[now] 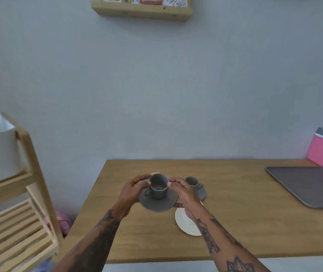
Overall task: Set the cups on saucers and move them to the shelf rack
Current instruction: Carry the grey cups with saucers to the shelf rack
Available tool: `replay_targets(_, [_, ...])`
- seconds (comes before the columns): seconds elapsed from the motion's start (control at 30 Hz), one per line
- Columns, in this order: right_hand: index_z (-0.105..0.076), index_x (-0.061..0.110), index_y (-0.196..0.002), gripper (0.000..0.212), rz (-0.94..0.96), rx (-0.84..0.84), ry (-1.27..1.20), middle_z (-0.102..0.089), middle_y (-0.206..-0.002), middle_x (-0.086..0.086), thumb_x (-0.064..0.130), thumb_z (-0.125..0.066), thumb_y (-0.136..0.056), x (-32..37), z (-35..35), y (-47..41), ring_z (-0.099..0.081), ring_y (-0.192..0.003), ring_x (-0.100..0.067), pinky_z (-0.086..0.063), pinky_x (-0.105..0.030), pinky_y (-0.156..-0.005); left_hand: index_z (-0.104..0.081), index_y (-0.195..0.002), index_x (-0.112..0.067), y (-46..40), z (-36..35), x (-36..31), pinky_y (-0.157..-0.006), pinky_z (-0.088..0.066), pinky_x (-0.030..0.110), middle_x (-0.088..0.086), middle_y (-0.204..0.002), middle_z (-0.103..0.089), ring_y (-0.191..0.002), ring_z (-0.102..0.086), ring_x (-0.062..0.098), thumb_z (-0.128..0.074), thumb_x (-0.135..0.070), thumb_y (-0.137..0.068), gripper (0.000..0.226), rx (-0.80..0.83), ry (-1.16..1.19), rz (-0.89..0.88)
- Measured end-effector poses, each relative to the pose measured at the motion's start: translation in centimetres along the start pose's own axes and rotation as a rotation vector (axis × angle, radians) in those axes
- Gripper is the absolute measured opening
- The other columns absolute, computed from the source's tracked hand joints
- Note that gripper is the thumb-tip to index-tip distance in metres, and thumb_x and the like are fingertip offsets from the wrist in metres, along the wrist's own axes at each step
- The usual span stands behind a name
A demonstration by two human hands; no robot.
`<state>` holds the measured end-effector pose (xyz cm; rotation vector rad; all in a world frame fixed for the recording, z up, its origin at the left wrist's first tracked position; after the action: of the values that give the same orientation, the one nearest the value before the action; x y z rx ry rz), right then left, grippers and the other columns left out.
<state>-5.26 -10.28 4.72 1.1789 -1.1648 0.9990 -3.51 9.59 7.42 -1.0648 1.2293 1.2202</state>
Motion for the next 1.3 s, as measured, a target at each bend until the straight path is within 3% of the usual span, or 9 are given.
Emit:
replay_targets(0.3, [-0.072, 0.037, -0.089, 0.005, 0.112, 0.212, 0.108, -0.065, -0.101, 0.005, 0.036, -0.073, -0.084, 4.3, -2.4, 2.6, -0.061, -0.089, -0.019, -0.058, -0.04, -0.07, -0.073, -0.108, -0.039, 7.4, 2.6, -2.6, -0.075, -0.06, 0.042, -0.01, -0.112, -0.069, -0.095, -0.067, 0.015, -0.067, -0.026, -0.086, 0.026, -0.222, 0.012, -0.055])
replay_targets(0.5, [-0.071, 0.034, -0.095, 0.008, 0.124, 0.403, 0.117, -0.065, -0.109, 0.004, 0.036, -0.071, -0.087, 3.5, -8.7, 5.8, -0.06, -0.099, -0.022, -0.055, -0.039, -0.073, -0.074, -0.103, -0.046, 14.2, 7.5, -2.3, -0.068, -0.058, 0.033, -0.009, -0.122, -0.065, -0.102, -0.062, 0.012, -0.069, -0.033, -0.083, 0.024, -0.438, -0.046, -0.029])
replay_targets(0.63, [-0.07, 0.033, -0.099, 0.012, 0.127, 0.575, 0.135, -0.061, -0.113, 0.004, 0.038, -0.071, -0.088, 2.2, -15.5, 9.7, -0.057, -0.102, -0.023, -0.059, -0.044, -0.079, -0.072, -0.089, -0.054, 20.5, 12.4, -1.4, -0.088, -0.058, 0.047, -0.004, -0.122, -0.066, -0.11, -0.062, 0.02, -0.07, -0.038, -0.082, 0.018, -0.619, -0.092, 0.013])
replay_targets(0.7, [-0.07, 0.032, -0.101, 0.014, 0.127, 0.652, 0.135, -0.06, -0.112, 0.006, 0.038, -0.07, -0.089, 1.8, -18.7, 11.7, -0.056, -0.1, -0.021, -0.059, -0.046, -0.08, -0.073, -0.094, -0.052, 23.5, 14.7, -0.8, -0.091, -0.057, 0.049, -0.005, -0.122, -0.066, -0.11, -0.062, 0.02, -0.069, -0.042, -0.079, 0.018, -0.691, -0.101, 0.015])
replay_targets(0.8, [-0.07, 0.029, -0.105, 0.018, 0.121, 0.759, 0.153, -0.06, -0.106, 0.009, 0.038, -0.07, -0.089, 0.8, -23.2, 14.7, -0.056, -0.096, -0.018, -0.058, -0.048, -0.083, -0.073, -0.098, -0.051, 28.0, 17.6, 0.3, -0.087, -0.059, 0.045, -0.008, -0.119, -0.068, -0.107, -0.063, 0.017, -0.07, -0.048, -0.075, 0.024, -0.753, -0.111, 0.026])
replay_targets(0.97, [-0.072, 0.023, -0.104, 0.02, 0.141, 0.905, 0.137, -0.066, -0.103, 0.006, 0.034, -0.073, -0.087, -0.7, -30.0, 19.8, -0.061, -0.099, -0.024, -0.056, -0.056, -0.091, -0.075, -0.094, -0.05, 35.8, 21.8, 1.2, -0.079, -0.061, 0.041, -0.011, -0.108, -0.073, -0.1, -0.067, 0.012, -0.071, -0.035, -0.084, 0.018, -0.914, -0.075, 0.031])
replay_targets(1.03, [-0.073, 0.024, -0.103, 0.019, 0.133, 0.946, 0.138, -0.068, -0.102, 0.003, 0.034, -0.074, -0.086, -1.5, -31.8, 21.5, -0.062, -0.096, -0.024, -0.057, -0.052, -0.083, -0.076, -0.1, -0.044, 38.0, 22.9, 1.8, -0.083, -0.06, 0.042, -0.009, -0.113, -0.072, -0.102, -0.066, 0.012, -0.071, -0.033, -0.085, 0.019, -0.97, -0.068, 0.04])
replay_targets(1.13, [-0.073, 0.029, -0.094, 0.011, 0.127, 1.0, 0.137, -0.069, -0.099, 0.004, 0.033, -0.075, -0.085, -2.1, -33.9, 23.8, -0.061, -0.085, -0.016, -0.053, -0.031, -0.061, -0.074, -0.111, -0.035, 40.6, 24.1, 2.6, -0.09, -0.058, 0.049, -0.003, -0.122, -0.067, -0.108, -0.064, 0.02, -0.069, -0.026, -0.088, 0.025, -1.028, -0.031, 0.054])
replay_targets(1.3, [-0.074, 0.028, -0.094, 0.011, 0.153, 1.032, 0.16, -0.072, -0.096, 0.008, 0.032, -0.076, -0.084, -3.2, -36.4, 25.4, -0.061, -0.083, -0.011, -0.047, -0.018, -0.046, -0.073, -0.117, -0.028, 42.9, 25.8, 4.1, -0.096, -0.054, 0.053, 0.007, -0.128, -0.065, -0.115, -0.062, 0.027, -0.07, -0.025, -0.088, 0.029, -1.081, -0.008, 0.061])
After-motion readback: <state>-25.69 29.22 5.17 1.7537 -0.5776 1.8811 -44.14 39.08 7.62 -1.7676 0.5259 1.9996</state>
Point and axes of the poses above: each hand's wrist, its own y-axis away from the middle knuckle, its own z-axis out of the back of the hand, x = y × z, the point moved 9 cm from there along -y, towards the middle knuckle
